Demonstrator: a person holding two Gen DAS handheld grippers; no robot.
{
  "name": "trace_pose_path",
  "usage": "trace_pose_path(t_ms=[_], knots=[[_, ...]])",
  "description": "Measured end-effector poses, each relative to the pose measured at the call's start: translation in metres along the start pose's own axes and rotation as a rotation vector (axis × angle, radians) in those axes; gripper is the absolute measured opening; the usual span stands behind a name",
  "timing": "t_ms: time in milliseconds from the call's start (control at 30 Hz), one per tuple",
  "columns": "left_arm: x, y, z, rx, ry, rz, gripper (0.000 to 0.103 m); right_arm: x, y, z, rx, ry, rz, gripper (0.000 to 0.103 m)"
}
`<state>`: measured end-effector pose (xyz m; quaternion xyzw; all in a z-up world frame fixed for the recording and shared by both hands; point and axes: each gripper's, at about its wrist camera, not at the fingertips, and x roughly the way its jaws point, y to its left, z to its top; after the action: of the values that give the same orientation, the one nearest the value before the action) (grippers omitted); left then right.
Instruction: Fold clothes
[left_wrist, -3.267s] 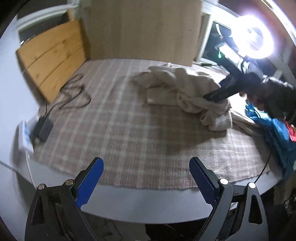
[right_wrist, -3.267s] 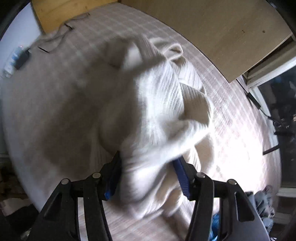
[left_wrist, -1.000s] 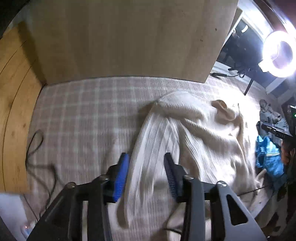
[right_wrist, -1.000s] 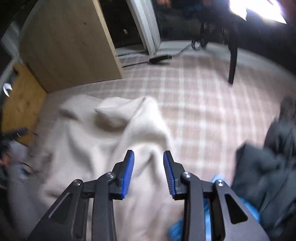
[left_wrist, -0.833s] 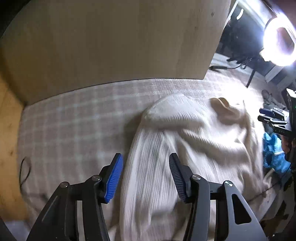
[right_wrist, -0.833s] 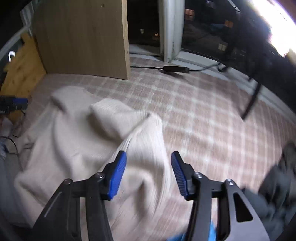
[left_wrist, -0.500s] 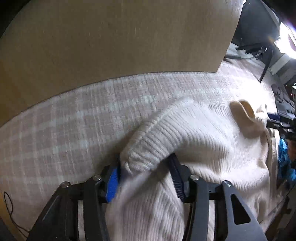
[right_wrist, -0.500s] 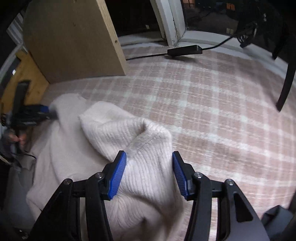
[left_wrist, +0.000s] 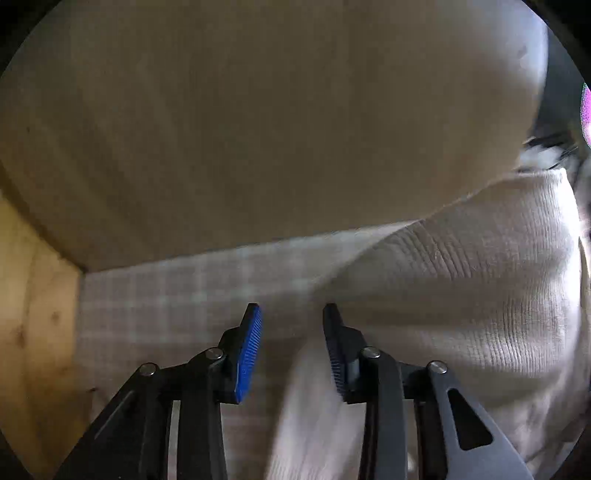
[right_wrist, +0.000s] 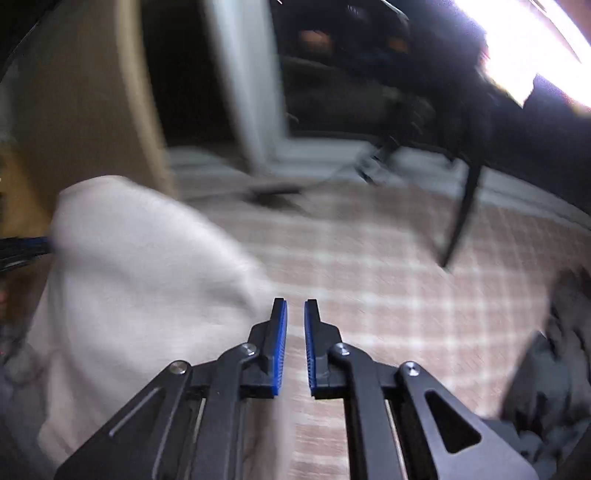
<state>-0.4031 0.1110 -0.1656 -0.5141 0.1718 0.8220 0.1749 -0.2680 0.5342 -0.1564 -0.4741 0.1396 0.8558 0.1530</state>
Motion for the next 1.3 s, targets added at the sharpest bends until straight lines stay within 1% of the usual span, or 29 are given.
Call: trace_pose_path(t_ms=[33, 100, 133, 167, 200, 233, 267, 333, 367, 433, 500, 600, 633, 700, 733, 767, 800, 833, 867, 900, 933, 967, 1033, 1067, 1100, 1133, 1167, 1233, 1300], knots=[[-0.002, 0.002, -0.004, 0.000, 0.008, 0.007, 0.032, -0.011, -0.005, -0.004, 0.020, -0.017, 0.048, 0.011], [-0.034, 0.008, -0.028, 0.011, -0.025, -0.059, 0.032, -0.040, -0.016, -0.015, 0.053, -0.043, 0.169, 0.013], [-0.050, 0.010, -0.040, 0.017, -0.041, -0.092, 0.032, -0.053, -0.019, -0.022, 0.043, -0.034, 0.212, 0.016], [-0.067, 0.013, -0.052, 0.023, -0.058, -0.125, 0.032, -0.069, -0.021, -0.032, 0.024, -0.021, 0.251, 0.026], [-0.083, 0.016, -0.064, 0.029, -0.075, -0.158, 0.035, -0.084, -0.022, -0.046, -0.002, -0.007, 0.277, 0.039], [-0.100, 0.017, -0.078, 0.039, -0.088, -0.181, 0.038, -0.098, -0.021, -0.064, -0.035, 0.006, 0.285, 0.044], [-0.117, 0.017, -0.097, 0.051, -0.094, -0.191, 0.040, -0.108, -0.020, -0.084, -0.054, 0.025, 0.283, 0.048], [-0.145, 0.016, -0.140, 0.051, -0.096, -0.234, 0.047, -0.116, -0.017, -0.129, -0.054, 0.073, 0.259, 0.048], [-0.153, 0.016, -0.155, 0.032, -0.085, -0.261, 0.047, -0.119, -0.016, -0.151, -0.054, 0.096, 0.246, 0.048], [-0.164, 0.011, -0.191, 0.009, -0.042, -0.319, 0.047, -0.125, -0.013, -0.193, -0.053, 0.143, 0.215, 0.048], [-0.175, 0.005, -0.224, 0.002, -0.001, -0.353, 0.047, -0.121, -0.007, -0.231, -0.043, 0.184, 0.194, 0.048], [-0.184, -0.007, -0.265, -0.019, 0.060, -0.415, 0.047, -0.121, 0.005, -0.262, -0.053, 0.220, 0.246, 0.048], [-0.185, -0.011, -0.273, -0.009, 0.077, -0.412, 0.047, -0.121, 0.011, -0.268, -0.083, 0.224, 0.238, 0.048], [-0.193, -0.016, -0.289, 0.002, 0.086, -0.395, 0.046, -0.117, 0.025, -0.278, -0.157, 0.239, 0.209, 0.048], [-0.202, -0.013, -0.293, -0.008, 0.072, -0.400, 0.046, -0.115, 0.028, -0.279, -0.176, 0.247, 0.201, 0.048], [-0.213, -0.008, -0.298, -0.026, 0.049, -0.408, 0.046, -0.112, 0.031, -0.281, -0.195, 0.256, 0.193, 0.044], [-0.223, 0.000, -0.301, -0.046, 0.025, -0.413, 0.047, -0.110, 0.034, -0.282, -0.214, 0.265, 0.185, 0.019], [-0.229, 0.007, -0.304, -0.056, 0.013, -0.412, 0.047, -0.109, 0.035, -0.282, -0.221, 0.273, 0.180, 0.008], [-0.235, 0.012, -0.307, -0.060, 0.002, -0.403, 0.047, -0.112, 0.032, -0.279, -0.212, 0.272, 0.171, 0.008], [-0.240, 0.014, -0.309, -0.049, -0.005, -0.380, 0.047, -0.121, 0.027, -0.275, -0.207, 0.250, 0.142, 0.007], [-0.243, 0.015, -0.312, -0.031, -0.003, -0.361, 0.047, -0.131, 0.021, -0.269, -0.211, 0.219, 0.101, 0.007], [-0.243, 0.013, -0.314, -0.012, 0.003, -0.357, 0.047, -0.145, 0.012, -0.263, -0.203, 0.175, 0.021, 0.007], [-0.233, 0.004, -0.318, 0.033, 0.017, -0.372, 0.048, -0.175, -0.012, -0.249, -0.147, 0.071, -0.204, 0.008], [-0.226, -0.003, -0.320, 0.057, 0.033, -0.384, 0.048, -0.191, -0.019, -0.245, -0.119, 0.027, -0.243, 0.015], [-0.216, -0.012, -0.321, 0.085, 0.050, -0.393, 0.049, -0.206, -0.023, -0.244, -0.086, 0.008, -0.216, 0.035], [-0.206, -0.021, -0.321, 0.113, 0.068, -0.400, 0.049, -0.221, -0.027, -0.243, -0.053, -0.012, -0.189, 0.045], [-0.195, -0.031, -0.321, 0.138, 0.084, -0.403, 0.049, -0.232, -0.024, -0.246, -0.032, -0.028, -0.142, 0.051], [-0.171, -0.048, -0.322, 0.184, 0.109, -0.409, 0.049, -0.241, -0.003, -0.264, -0.025, -0.039, 0.004, 0.051], [-0.152, -0.062, -0.323, 0.220, 0.131, -0.416, 0.049, -0.217, 0.027, -0.288, -0.031, 0.041, 0.153, 0.051]])
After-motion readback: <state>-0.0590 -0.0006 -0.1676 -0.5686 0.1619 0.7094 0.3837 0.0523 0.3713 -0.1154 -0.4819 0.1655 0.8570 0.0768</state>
